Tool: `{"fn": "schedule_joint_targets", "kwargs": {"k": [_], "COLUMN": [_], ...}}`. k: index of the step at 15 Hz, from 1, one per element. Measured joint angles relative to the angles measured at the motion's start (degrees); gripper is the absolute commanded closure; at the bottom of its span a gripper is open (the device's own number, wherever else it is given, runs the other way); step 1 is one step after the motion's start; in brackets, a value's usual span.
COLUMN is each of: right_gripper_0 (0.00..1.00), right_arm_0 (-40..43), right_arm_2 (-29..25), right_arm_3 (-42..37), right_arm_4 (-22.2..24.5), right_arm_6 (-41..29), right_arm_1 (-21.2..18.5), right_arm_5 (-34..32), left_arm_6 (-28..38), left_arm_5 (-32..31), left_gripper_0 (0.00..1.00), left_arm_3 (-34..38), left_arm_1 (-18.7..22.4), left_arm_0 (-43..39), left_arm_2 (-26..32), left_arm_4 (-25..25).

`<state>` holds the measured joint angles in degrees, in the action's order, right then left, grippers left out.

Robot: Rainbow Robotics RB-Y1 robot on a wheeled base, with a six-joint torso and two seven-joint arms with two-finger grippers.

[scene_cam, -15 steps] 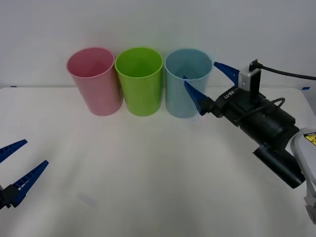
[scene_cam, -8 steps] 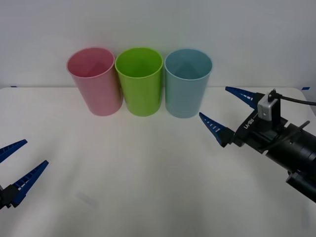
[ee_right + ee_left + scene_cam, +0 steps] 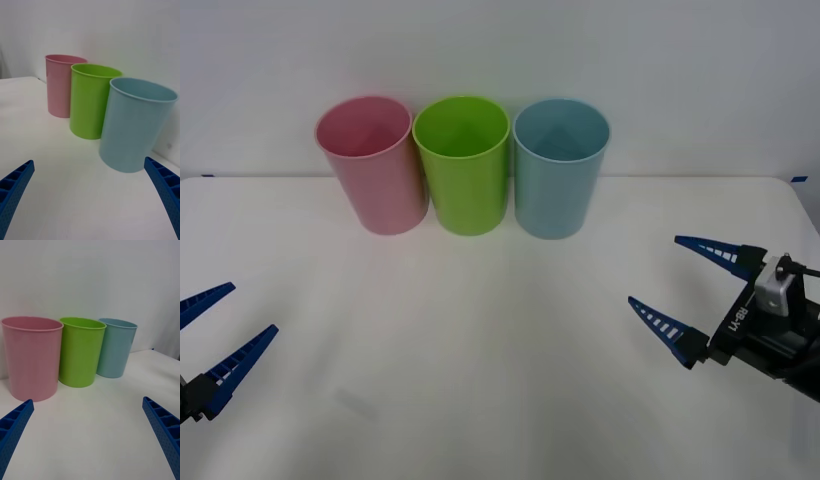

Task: Grasp the object on the table and drop it into the matching bin: aluminum can to the light blue bin, PET bottle to the pink bin.

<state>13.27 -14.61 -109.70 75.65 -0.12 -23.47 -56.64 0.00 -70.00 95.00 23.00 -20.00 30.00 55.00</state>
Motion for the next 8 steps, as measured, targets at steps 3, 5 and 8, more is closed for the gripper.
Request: {"fn": "schedule_joint_targets", "kwargs": {"k": [3, 5, 8], "right_gripper_0": [0.0, 0.0, 0.0], "right_arm_0": [3.6, 5.7, 8.6], "right_arm_2": [-2.3, -3.1, -3.6], "right_arm_3": [0.0, 0.0, 0.0], "right_arm_4": [-1.8, -3.0, -5.9], "right_arm_6": [0.8, 1.3, 1.9], "right_arm_1": [0.0, 0.0, 0.1], "right_arm_5": [-1.9, -2.2, -2.3], "left_arm_6": [0.0, 0.0, 0.0], "left_arm_5": [0.0, 0.0, 0.0], "left_gripper_0": [0.0, 0.0, 0.0], "left_arm_3": [0.0, 0.0, 0.0], "left_arm_1": [0.0, 0.0, 0.0], "left_arm_0": [0.0, 0.0, 0.0], "left_arm_2": [0.0, 0.0, 0.0], "left_arm_4": [0.0, 0.0, 0.0]}}
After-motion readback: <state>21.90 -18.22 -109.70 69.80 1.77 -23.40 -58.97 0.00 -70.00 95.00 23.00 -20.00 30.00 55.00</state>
